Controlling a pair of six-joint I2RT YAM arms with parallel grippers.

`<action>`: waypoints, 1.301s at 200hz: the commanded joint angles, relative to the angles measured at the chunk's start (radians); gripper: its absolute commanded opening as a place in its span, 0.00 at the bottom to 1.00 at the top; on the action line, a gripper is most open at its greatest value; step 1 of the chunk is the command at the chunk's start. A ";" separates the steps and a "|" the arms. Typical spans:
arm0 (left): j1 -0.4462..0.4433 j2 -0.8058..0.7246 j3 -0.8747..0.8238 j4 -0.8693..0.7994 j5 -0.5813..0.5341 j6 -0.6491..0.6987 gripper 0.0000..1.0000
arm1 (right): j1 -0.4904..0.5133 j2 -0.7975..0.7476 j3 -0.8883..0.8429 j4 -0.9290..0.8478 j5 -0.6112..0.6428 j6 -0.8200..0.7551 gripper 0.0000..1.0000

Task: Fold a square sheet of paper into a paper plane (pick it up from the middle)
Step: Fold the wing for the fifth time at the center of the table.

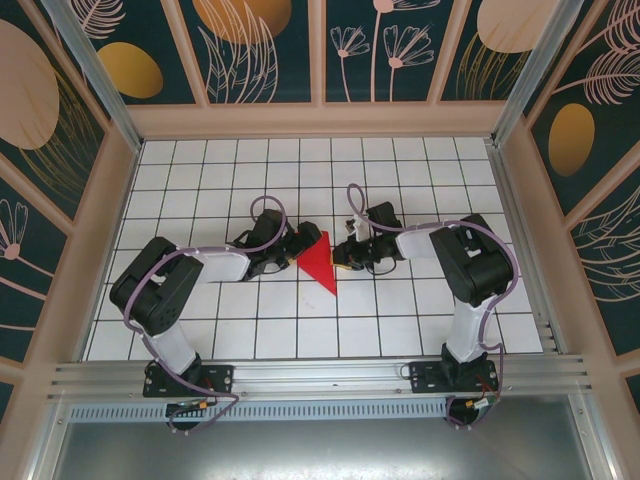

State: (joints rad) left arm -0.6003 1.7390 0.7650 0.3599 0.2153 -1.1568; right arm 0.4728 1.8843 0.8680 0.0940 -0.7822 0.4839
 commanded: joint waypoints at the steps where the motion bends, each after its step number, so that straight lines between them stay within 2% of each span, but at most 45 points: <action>1: -0.001 0.003 0.004 0.049 0.046 -0.022 0.88 | 0.001 0.059 -0.012 -0.048 0.119 -0.022 0.20; 55: -0.002 -0.053 -0.016 0.035 0.030 -0.022 0.70 | 0.001 0.050 -0.022 -0.046 0.133 -0.010 0.20; 90: 0.000 -0.104 -0.050 0.037 0.003 -0.022 0.64 | 0.001 0.045 -0.020 -0.044 0.138 -0.002 0.20; 148: -0.001 -0.091 -0.052 0.076 0.052 -0.016 0.47 | 0.002 0.040 -0.001 -0.055 0.147 0.007 0.21; 171: -0.001 -0.071 -0.042 0.100 0.086 -0.015 0.45 | 0.003 0.030 -0.004 -0.047 0.146 0.010 0.22; 199: -0.001 -0.058 -0.028 0.086 0.081 -0.012 0.33 | 0.003 0.010 -0.008 -0.033 0.141 0.019 0.23; 215: 0.000 -0.059 -0.026 0.053 0.043 -0.021 0.18 | 0.003 -0.023 -0.009 -0.019 0.132 0.025 0.25; 225: -0.001 -0.058 -0.027 0.048 0.029 -0.029 0.14 | 0.003 -0.053 -0.006 -0.023 0.137 0.023 0.25; 260: -0.001 -0.047 -0.006 0.023 0.026 -0.032 0.01 | 0.003 -0.206 -0.009 -0.079 0.286 -0.014 0.32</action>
State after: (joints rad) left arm -0.6010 1.6737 0.7284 0.4080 0.2554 -1.1831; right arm 0.4789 1.8111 0.8738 0.0528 -0.6437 0.5041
